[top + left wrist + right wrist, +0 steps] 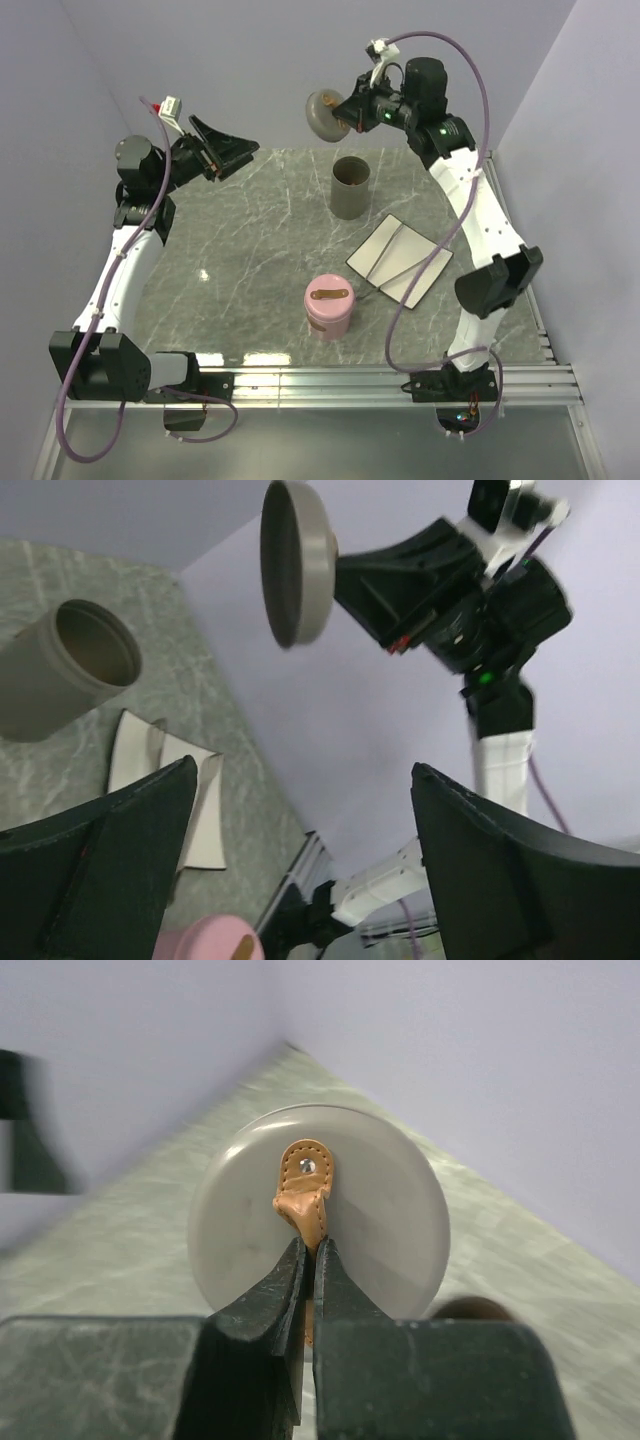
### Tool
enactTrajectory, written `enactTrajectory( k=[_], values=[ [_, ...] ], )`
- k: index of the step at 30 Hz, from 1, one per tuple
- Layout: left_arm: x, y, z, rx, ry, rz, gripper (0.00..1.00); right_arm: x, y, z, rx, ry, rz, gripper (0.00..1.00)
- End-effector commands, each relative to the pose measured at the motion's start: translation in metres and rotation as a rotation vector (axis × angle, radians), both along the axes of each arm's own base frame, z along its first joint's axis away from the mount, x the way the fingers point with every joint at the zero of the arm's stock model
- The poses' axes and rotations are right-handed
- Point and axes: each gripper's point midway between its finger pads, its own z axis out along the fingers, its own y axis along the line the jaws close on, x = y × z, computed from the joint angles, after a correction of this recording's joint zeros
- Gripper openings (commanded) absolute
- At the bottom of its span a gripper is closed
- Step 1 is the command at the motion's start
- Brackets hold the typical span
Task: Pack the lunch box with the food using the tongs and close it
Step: Close the box lid on the packing box.
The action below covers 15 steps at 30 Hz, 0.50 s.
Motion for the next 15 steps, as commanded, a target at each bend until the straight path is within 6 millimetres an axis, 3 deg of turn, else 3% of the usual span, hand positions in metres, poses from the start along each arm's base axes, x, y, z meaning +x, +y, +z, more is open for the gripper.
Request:
enactTrajectory(
  k=[1, 2, 8, 15],
  values=[
    [-0.007, 0.002, -0.004, 0.115, -0.065, 0.018, 0.97, 0.031, -0.044, -0.079, -0.328, 0.109, -0.15, 0.0],
    [-0.007, 0.002, -0.006, 0.125, -0.059, 0.016, 0.98, 0.039, -0.047, -0.095, -0.368, 0.13, -0.168, 0.0],
    [-0.011, 0.001, -0.013, 0.219, -0.079, 0.025, 0.99, 0.066, -0.067, -0.137, -0.539, 0.167, -0.237, 0.0],
    [-0.023, -0.006, -0.018, 0.192, -0.075, -0.017, 0.99, 0.073, -0.072, -0.182, -0.632, 0.237, -0.214, 0.0]
  ],
)
